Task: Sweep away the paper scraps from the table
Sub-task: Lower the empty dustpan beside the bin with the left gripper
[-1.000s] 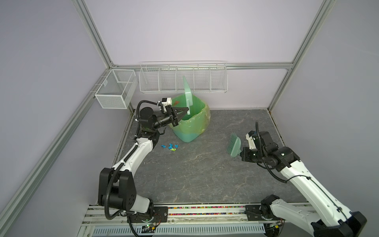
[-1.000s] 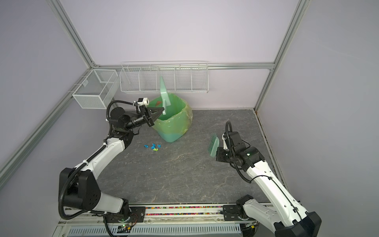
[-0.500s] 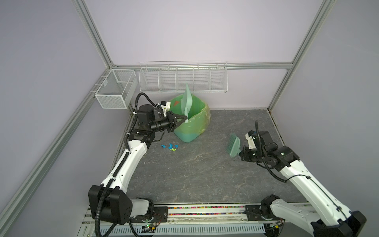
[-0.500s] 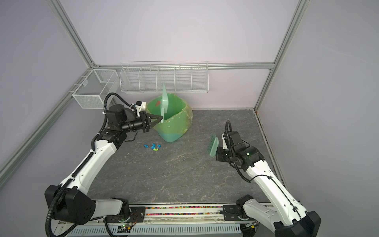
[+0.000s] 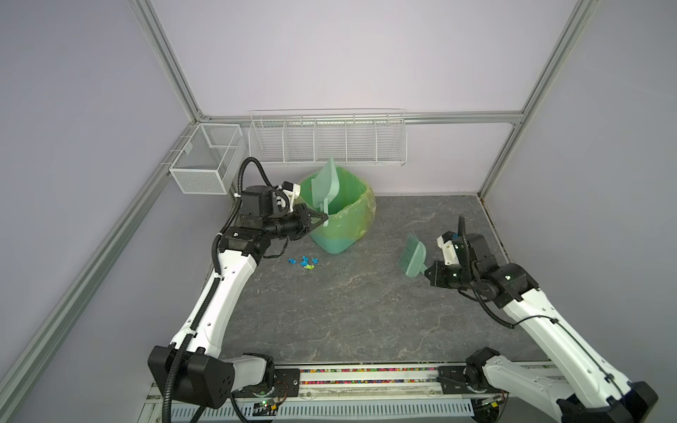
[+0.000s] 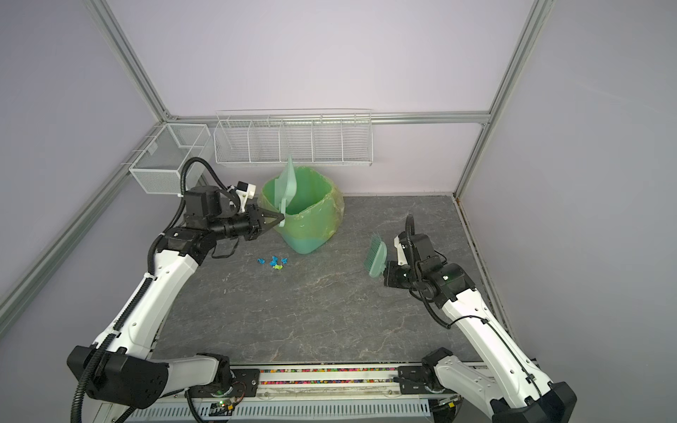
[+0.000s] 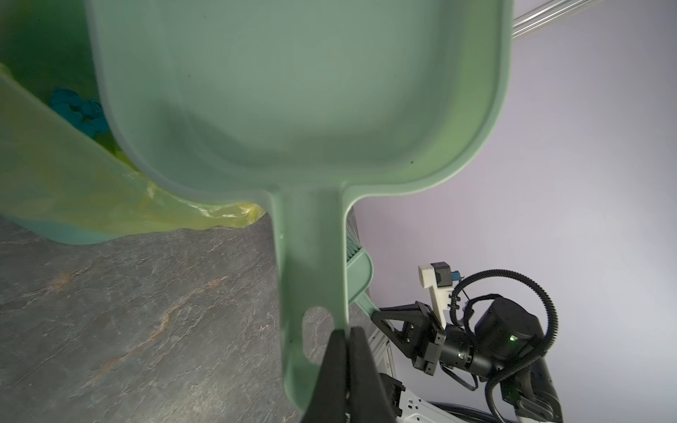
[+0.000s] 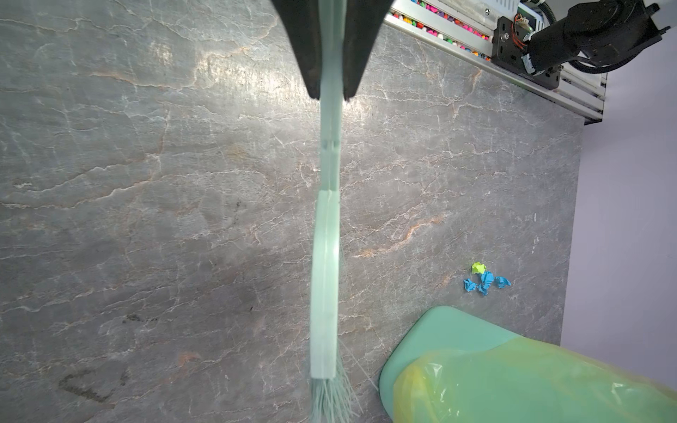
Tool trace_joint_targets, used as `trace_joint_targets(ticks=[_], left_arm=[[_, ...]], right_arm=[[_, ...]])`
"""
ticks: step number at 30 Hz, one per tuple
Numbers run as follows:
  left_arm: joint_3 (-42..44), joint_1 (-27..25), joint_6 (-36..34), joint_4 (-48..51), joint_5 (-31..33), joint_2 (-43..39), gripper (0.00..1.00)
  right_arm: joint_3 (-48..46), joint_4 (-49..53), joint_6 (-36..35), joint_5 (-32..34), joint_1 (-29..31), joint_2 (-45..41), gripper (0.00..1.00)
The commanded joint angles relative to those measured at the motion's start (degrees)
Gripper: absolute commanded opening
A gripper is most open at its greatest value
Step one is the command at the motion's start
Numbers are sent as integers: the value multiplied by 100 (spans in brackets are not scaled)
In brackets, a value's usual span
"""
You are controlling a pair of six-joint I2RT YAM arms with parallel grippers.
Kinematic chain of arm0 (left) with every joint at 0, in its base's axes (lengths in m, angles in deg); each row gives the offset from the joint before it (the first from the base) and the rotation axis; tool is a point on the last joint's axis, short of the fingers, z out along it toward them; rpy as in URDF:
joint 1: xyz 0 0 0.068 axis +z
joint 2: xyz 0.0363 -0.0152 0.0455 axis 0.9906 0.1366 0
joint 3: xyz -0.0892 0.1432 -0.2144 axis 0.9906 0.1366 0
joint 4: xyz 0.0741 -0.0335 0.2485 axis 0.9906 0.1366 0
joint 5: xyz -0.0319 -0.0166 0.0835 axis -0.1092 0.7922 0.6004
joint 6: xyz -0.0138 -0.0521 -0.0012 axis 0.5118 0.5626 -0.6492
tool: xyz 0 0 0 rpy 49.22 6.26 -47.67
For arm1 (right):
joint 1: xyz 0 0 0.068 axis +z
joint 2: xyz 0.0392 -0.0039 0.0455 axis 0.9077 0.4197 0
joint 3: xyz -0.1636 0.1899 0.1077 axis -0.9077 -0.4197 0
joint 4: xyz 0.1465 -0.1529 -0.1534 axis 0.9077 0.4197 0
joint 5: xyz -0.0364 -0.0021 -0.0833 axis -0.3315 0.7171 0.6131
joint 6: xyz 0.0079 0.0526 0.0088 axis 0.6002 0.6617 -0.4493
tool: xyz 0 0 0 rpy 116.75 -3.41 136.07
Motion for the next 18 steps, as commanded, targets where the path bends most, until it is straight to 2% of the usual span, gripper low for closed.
trace_joint_targets(ticks=[1, 11, 18], left_arm=[[-210, 14, -569, 628, 341, -222, 0], [-70, 15, -923, 1229, 591, -518, 0], [65, 14, -1056, 1466, 765, -711, 0]], right_arm=[[-80, -243, 52, -169, -26, -21, 7], [-253, -674, 177, -615, 98, -19, 7], [-318, -1128, 362, -426, 714, -223, 7]])
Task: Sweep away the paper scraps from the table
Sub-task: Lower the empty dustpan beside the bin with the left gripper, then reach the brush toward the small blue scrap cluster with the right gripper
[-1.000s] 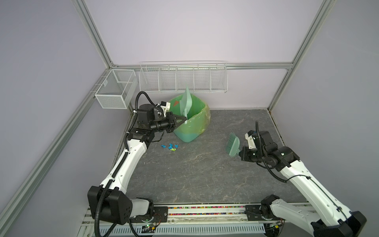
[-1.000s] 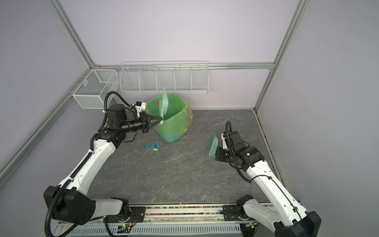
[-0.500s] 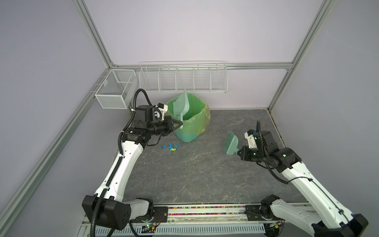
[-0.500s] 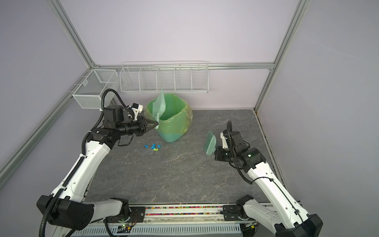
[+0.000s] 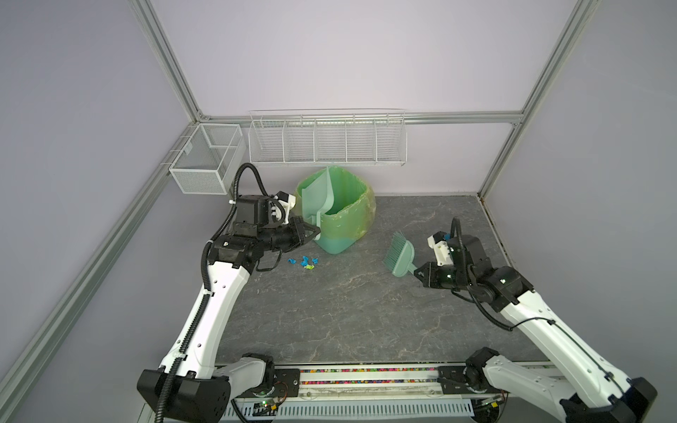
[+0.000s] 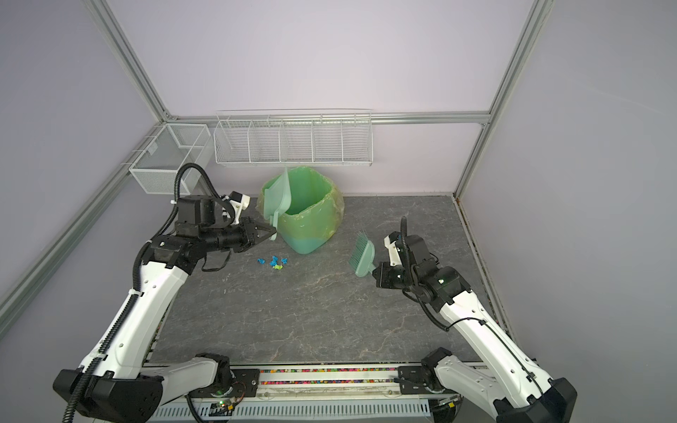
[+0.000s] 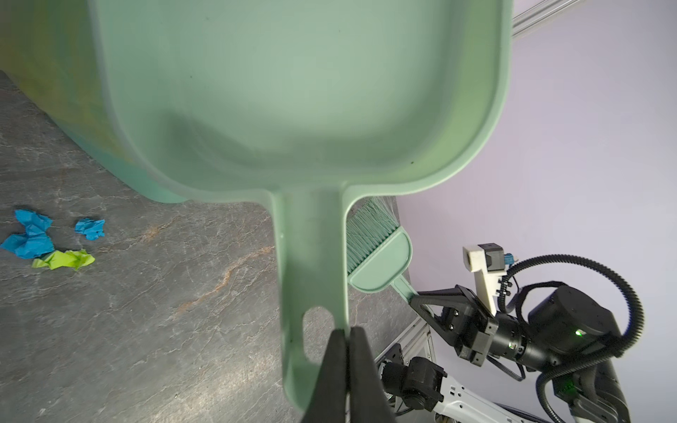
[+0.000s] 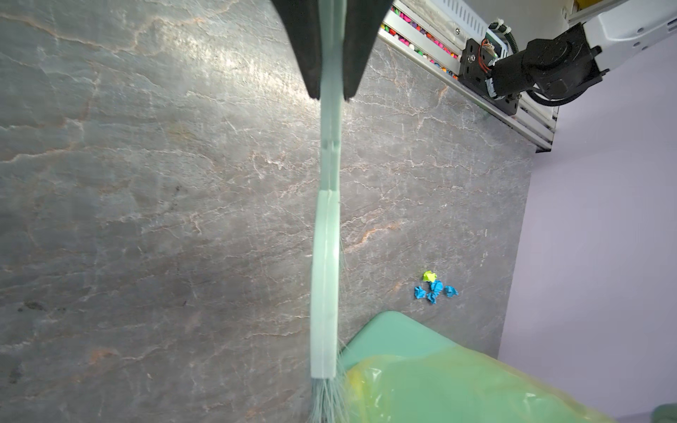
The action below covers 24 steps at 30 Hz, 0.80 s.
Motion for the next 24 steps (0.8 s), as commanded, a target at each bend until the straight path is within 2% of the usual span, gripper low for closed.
trace_joint_targets(ticks=[1, 13, 24], left_arm=[[79, 16, -265, 236, 154, -210, 0], [162, 15, -758, 985, 550, -552, 0], [318, 14, -1147, 1505, 963, -867, 0]], right_arm=[[-125, -468, 231, 5, 328, -115, 7], [-381, -1250, 723, 202, 1279, 197, 7], [-122, -1802, 1082, 339, 2105, 993, 7]])
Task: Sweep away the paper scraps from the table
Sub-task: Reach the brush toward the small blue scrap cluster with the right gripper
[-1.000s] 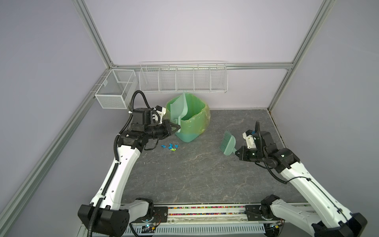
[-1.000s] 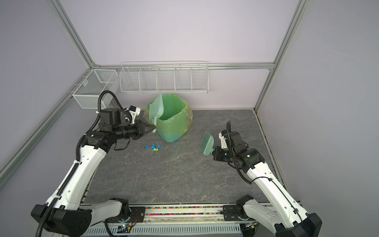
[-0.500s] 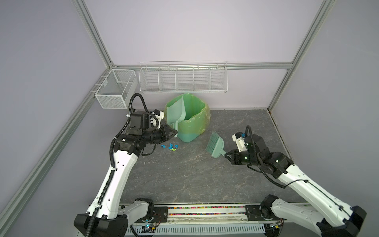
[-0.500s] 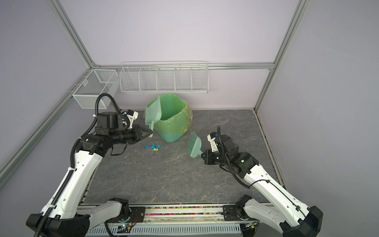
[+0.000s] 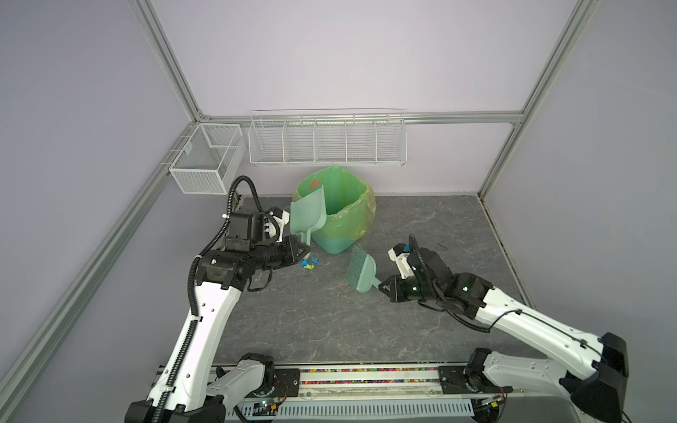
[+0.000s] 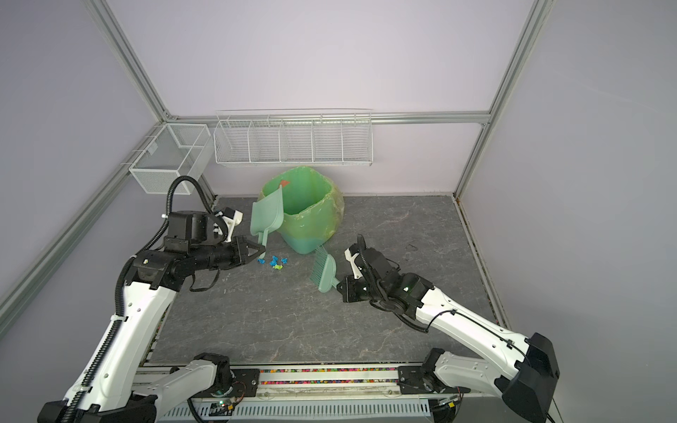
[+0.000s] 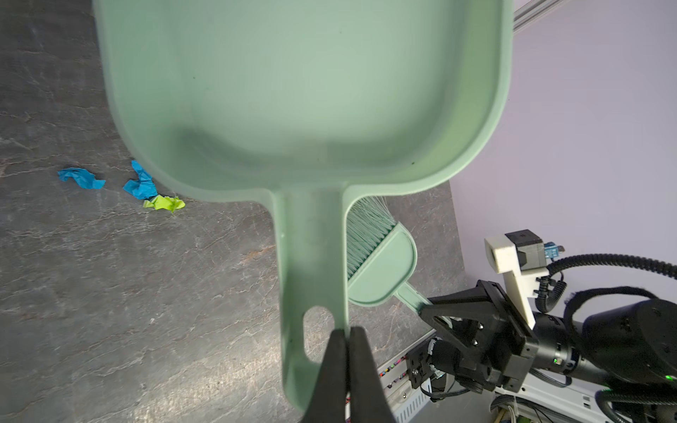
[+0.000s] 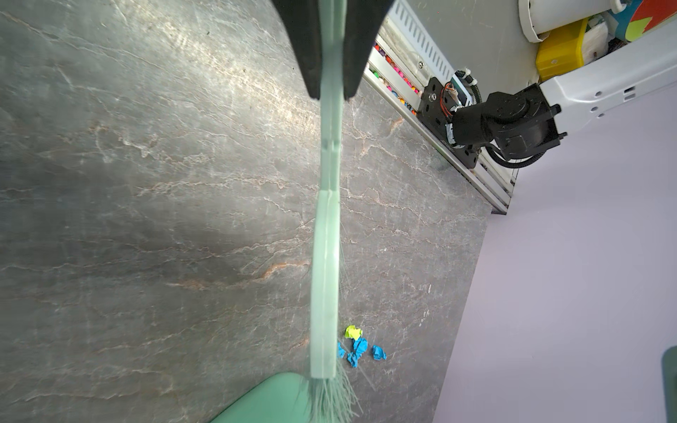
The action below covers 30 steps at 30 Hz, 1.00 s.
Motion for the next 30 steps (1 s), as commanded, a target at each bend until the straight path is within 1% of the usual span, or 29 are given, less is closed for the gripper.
trace_joint_targets(ticks=[1, 4, 10, 21, 27, 30], left_arm=[[118, 14, -307, 289, 207, -163, 0], [260, 14, -349, 361, 312, -249, 0], [400, 14, -427, 485, 493, -382, 0], [363, 15, -670, 800, 1051, -471, 0], [421, 14, -799, 882, 1416, -448, 0], [441, 20, -815, 898, 1474, -455, 0]], right_arm=[[220, -422, 248, 34, 159, 191, 7], [306, -701, 397, -59, 307, 443, 7], [495, -1284, 753, -521, 503, 1165, 7], [1456, -1572, 1152, -1020, 663, 2487, 7], [1957, -1678, 1408, -1146, 668, 3128, 7], [2244, -1721, 1452, -1215, 666, 3452, 7]])
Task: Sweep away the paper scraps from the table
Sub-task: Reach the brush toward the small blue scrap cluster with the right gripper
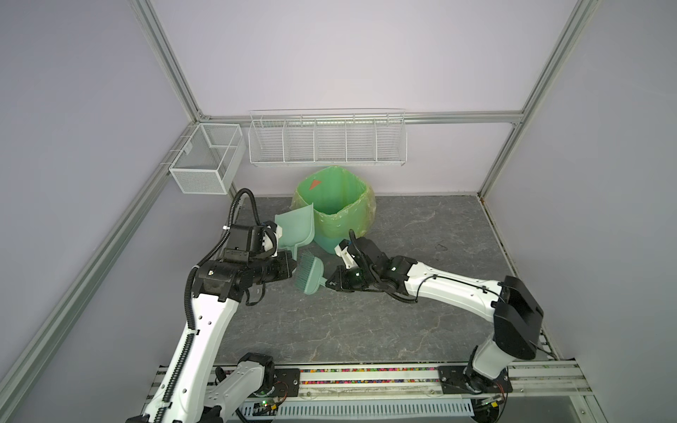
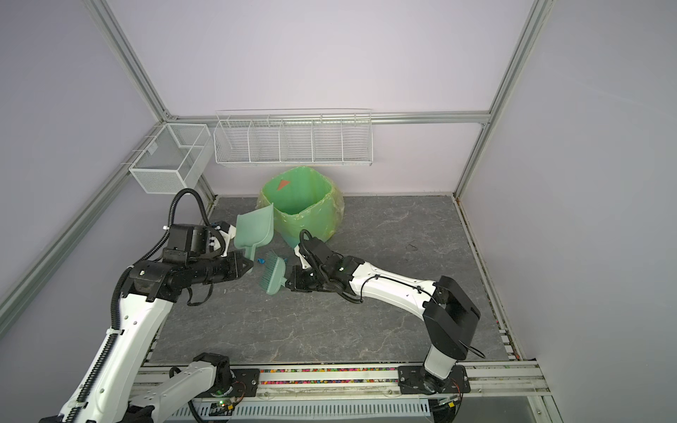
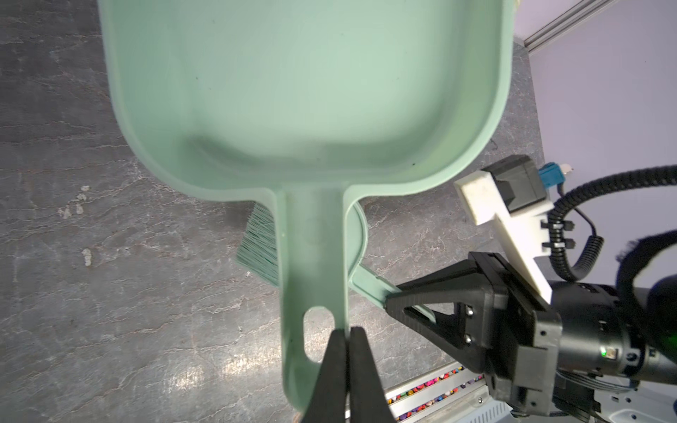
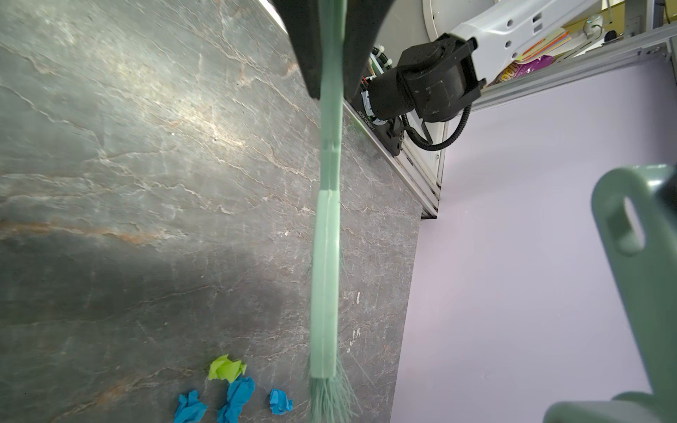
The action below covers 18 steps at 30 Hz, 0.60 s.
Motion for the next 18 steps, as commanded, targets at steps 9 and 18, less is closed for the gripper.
trace_joint_targets(ticks=[9, 18], left_arm=[[55, 21, -291, 267, 461, -74, 0], [35, 17, -394, 322, 696, 2, 0]], right_arm=[[1031, -727, 673, -433, -30, 1187, 7], [1879, -1075, 1431, -403, -199, 2210, 7]])
